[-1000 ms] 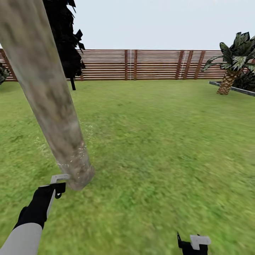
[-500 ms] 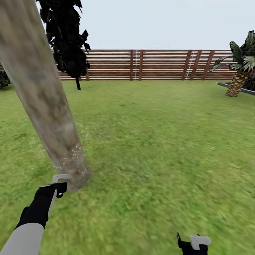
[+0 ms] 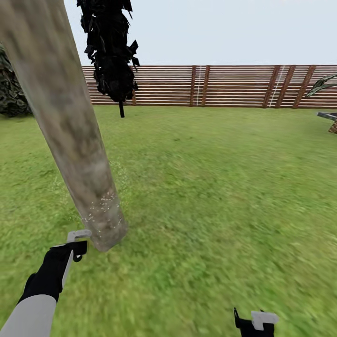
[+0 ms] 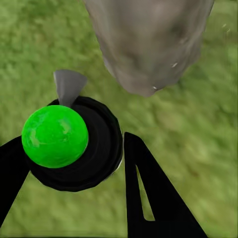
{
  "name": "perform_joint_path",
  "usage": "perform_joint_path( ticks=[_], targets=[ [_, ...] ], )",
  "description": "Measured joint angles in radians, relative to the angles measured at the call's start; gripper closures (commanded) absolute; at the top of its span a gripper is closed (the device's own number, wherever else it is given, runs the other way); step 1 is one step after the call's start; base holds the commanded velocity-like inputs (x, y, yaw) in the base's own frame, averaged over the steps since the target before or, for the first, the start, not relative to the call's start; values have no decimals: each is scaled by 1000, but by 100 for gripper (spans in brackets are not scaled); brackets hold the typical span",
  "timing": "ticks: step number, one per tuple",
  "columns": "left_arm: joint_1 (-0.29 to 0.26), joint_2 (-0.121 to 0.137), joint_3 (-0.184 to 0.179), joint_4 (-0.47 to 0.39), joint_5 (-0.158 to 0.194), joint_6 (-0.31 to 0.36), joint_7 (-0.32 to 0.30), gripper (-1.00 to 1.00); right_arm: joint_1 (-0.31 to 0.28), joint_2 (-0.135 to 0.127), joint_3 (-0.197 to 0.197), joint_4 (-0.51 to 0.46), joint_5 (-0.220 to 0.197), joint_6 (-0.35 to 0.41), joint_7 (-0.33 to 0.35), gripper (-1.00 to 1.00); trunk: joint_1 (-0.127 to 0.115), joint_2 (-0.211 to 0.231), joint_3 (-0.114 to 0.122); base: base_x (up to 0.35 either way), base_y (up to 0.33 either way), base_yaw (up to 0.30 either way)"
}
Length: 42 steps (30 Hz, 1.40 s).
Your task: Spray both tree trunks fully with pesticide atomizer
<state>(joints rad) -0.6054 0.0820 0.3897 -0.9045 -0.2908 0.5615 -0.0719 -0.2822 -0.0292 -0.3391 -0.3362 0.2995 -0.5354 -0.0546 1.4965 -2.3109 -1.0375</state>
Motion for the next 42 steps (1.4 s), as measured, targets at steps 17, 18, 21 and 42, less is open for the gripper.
perform_joint_path(
  ticks=[17,18,21,42],
  targets=[
    [-90,-6,-132,-54,5,62,-62,100,0,-2,0,-1,0,0,0,-100,0,0,0,0,0,276],
    [-96,-8,-133,-54,3,69,-62,100,0,-2,0,-1,0,0,0,-100,0,0,0,0,0,129],
    [-140,-1,-134,-55,1,80,-64,100,0,-2,0,-1,0,0,0,-100,0,0,0,0,0,34],
    [-147,65,-212,-48,-6,125,-187,100,0,-2,-1,-1,0,0,1,-100,0,0,1,123,-25,-33]
  ],
)
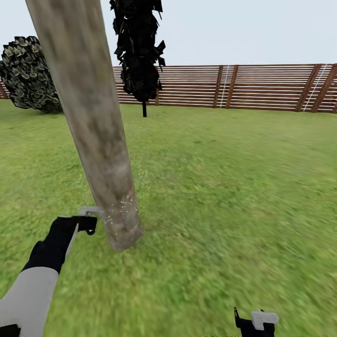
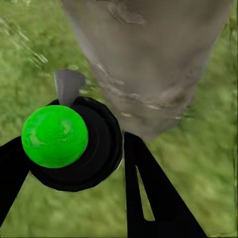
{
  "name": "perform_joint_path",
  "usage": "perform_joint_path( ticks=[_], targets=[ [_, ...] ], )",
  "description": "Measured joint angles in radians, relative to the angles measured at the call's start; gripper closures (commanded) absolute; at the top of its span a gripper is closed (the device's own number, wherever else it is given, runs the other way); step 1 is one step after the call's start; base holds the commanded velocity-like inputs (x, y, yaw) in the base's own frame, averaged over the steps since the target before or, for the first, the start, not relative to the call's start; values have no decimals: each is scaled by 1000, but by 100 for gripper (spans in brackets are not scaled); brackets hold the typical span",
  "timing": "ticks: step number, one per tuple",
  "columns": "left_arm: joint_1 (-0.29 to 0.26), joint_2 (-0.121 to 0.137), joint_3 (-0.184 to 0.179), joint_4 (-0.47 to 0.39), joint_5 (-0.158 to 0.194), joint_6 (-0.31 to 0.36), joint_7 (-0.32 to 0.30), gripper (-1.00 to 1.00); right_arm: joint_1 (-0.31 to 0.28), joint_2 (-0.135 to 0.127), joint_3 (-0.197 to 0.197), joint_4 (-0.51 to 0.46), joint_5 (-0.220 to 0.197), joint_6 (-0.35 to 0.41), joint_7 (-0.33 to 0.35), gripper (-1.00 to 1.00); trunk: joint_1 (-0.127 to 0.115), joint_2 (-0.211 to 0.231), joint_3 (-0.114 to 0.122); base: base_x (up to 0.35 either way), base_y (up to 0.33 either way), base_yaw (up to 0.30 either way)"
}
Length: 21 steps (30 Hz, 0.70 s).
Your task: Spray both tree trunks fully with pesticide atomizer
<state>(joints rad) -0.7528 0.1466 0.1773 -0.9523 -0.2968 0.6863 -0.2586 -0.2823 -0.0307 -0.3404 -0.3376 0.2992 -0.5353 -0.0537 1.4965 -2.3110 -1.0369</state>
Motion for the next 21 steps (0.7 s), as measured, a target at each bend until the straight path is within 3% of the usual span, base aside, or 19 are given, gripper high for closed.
perform_joint_path(
  ticks=[2,4,11,14,21],
  targets=[
    [1,42,-3,3,-3,-1,-82,100,0,0,0,0,0,0,0,-100,0,0,0,0,0,-43],
    [1,52,-11,3,4,0,-114,100,0,0,0,0,0,0,0,-100,0,0,0,0,0,-7],
    [-5,34,-47,-12,9,3,-119,100,0,0,0,0,0,0,0,-100,0,0,0,-84,-50,-1],
    [-8,17,-50,-13,8,4,-118,100,0,0,0,0,0,0,0,-100,0,0,0,-264,-164,0],
    [-10,14,-51,-12,5,3,-118,100,0,0,0,0,0,0,-1,-100,0,0,0,-108,-237,0]
  ],
)
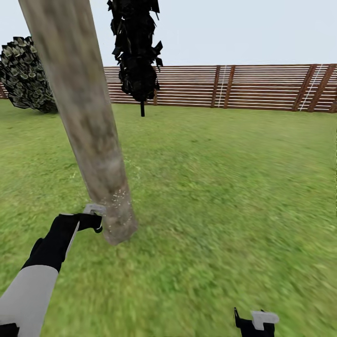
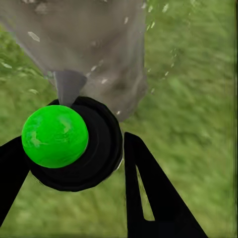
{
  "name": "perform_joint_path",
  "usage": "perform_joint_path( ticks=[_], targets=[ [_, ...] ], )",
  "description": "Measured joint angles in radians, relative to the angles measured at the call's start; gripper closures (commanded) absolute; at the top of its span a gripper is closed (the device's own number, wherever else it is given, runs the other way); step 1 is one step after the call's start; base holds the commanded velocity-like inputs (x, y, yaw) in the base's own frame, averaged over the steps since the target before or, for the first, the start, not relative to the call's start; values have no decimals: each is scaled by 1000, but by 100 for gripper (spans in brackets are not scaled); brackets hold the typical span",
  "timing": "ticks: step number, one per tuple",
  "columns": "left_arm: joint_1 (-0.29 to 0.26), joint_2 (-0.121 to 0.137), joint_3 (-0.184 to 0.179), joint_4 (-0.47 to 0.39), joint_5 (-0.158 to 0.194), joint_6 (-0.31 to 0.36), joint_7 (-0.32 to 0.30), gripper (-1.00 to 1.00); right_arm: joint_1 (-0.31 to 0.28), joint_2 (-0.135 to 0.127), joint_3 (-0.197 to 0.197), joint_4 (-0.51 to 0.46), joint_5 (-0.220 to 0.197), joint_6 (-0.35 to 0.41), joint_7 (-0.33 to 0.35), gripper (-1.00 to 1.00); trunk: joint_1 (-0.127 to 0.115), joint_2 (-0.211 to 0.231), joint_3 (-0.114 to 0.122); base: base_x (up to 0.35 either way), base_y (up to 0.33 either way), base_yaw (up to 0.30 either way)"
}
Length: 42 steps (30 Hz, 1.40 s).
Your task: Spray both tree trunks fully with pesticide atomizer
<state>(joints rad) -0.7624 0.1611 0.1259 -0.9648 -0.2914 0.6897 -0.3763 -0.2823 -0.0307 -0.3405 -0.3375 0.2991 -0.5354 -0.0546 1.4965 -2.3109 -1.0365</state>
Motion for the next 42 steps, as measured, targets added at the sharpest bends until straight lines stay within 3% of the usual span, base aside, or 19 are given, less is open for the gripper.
perform_joint_path(
  ticks=[16,33,35,38,40,42],
  targets=[
    [-2,7,10,-1,0,-2,1,100,0,0,0,0,0,0,-1,-100,0,0,0,0,-272,3],
    [-2,2,14,-22,1,-2,8,100,0,0,0,0,0,0,0,-100,0,0,0,68,-241,213],
    [-2,7,28,-23,0,-3,8,100,0,0,0,0,0,0,0,-100,0,0,0,133,-44,6],
    [-5,20,87,-22,-6,-3,5,100,0,0,0,0,0,0,0,-100,0,0,0,24,-8,1],
    [-17,55,117,-22,-7,0,1,100,0,0,0,0,0,0,0,-100,0,0,0,3,-1,0],
    [-29,90,124,-22,-5,8,-2,100,0,0,0,0,0,0,0,-100,0,0,0,1,0,0]
  ],
)
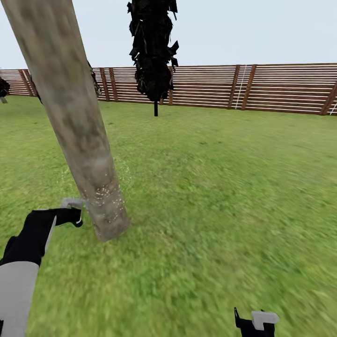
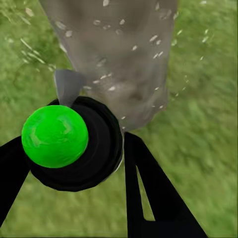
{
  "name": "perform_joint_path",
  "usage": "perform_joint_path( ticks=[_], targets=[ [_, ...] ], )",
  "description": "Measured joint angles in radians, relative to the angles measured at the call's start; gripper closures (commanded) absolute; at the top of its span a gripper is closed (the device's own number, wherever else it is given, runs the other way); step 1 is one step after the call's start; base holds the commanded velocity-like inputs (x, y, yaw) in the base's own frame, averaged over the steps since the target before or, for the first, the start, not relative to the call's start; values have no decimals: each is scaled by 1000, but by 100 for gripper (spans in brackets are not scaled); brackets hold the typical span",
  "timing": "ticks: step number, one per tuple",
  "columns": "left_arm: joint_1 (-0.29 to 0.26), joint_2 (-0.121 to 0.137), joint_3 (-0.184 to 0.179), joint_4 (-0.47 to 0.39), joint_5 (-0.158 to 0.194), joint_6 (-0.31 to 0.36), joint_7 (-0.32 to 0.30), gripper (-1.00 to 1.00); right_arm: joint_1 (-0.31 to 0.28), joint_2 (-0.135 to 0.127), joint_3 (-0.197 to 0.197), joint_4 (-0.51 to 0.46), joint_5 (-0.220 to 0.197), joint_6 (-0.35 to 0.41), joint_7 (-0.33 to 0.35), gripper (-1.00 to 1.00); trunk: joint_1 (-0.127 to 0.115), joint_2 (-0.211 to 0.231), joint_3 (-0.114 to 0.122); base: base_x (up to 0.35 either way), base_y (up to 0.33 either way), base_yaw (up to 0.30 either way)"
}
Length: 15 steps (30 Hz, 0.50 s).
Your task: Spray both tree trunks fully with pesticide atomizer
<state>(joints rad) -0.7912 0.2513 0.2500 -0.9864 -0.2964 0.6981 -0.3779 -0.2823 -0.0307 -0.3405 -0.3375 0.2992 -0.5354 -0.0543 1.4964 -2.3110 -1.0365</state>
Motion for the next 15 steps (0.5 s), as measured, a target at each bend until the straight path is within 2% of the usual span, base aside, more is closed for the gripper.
perform_joint_path(
  ticks=[1,2,7,10,13,15],
  targets=[
    [-6,23,2,0,1,11,-3,100,0,0,0,0,0,0,0,-100,0,0,0,0,0,4],
    [-14,31,1,0,10,18,-4,100,0,0,0,0,0,0,0,-100,0,0,0,0,0,77],
    [-46,9,-9,5,14,25,-5,100,0,0,0,0,0,0,-1,-100,0,0,0,0,0,241],
    [-70,21,-8,14,10,24,-6,100,0,0,0,0,0,0,-1,-100,0,0,0,0,0,265],
    [-96,29,-9,18,11,25,-10,100,0,0,0,0,0,0,-1,-100,0,0,0,0,0,84],
    [-99,20,-15,18,15,26,-54,100,0,0,0,0,0,0,-1,-100,0,0,0,0,0,13]
  ],
)
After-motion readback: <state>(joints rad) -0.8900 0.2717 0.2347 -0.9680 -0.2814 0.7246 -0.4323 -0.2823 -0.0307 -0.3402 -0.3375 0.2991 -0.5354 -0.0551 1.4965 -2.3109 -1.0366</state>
